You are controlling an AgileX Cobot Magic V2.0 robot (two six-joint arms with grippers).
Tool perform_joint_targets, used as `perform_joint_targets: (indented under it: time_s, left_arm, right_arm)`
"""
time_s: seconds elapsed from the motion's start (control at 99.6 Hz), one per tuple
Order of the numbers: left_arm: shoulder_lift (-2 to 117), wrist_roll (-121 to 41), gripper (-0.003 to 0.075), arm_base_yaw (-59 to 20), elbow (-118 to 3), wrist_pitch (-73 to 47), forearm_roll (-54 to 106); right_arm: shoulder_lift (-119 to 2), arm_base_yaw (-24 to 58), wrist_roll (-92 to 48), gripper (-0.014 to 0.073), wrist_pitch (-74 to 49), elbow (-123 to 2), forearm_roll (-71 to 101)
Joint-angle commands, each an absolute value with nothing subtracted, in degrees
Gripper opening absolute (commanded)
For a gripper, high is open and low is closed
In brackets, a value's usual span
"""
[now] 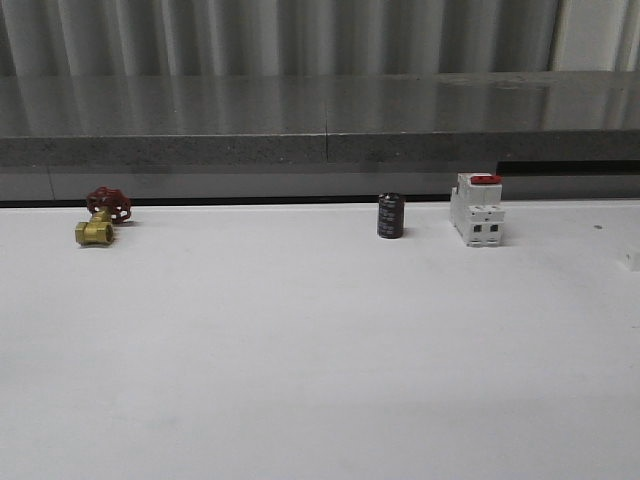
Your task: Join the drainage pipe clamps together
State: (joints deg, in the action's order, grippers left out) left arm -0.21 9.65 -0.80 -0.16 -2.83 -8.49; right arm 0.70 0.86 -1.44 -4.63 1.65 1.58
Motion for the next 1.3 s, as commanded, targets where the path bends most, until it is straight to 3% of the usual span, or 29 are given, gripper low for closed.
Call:
perform_joint_targets:
  time_s: [0.0, 0.321, 0.492, 0.934, 1.295]
  left_arm:
    - [-2.1, 10.1, -0.002, -0.7, 2.5, 1.6, -8.3]
    - [-2.1, 10.1, -0.002, -0.7, 1.9, 1.5, -7.6]
    - [0.3, 10.1, -0.002, -0.7, -5.2, -6.1, -7.6]
    - [30.1, 10.1, -0.002, -0.7, -36.3, -35.1, -7.3]
    - [40.4, 10.1, -0.0018, -0.7, -39.9, -36.7, -7.3]
  right_arm:
    - [1.6, 1.0, -1.7, -0.0066, 0.0, 0.5, 1.8]
    - [1.6, 1.0, -1.7, -0.0066, 0.0, 0.5, 1.8]
    - [1.6, 1.0, -1.7, -0.0066, 0.0, 0.5, 1.8]
    - [1.6, 1.0, -1.7, -0.0066, 0.0, 0.5, 1.8]
    - [1.6, 1.0, -1.7, -0.0066, 0.0, 0.5, 1.8]
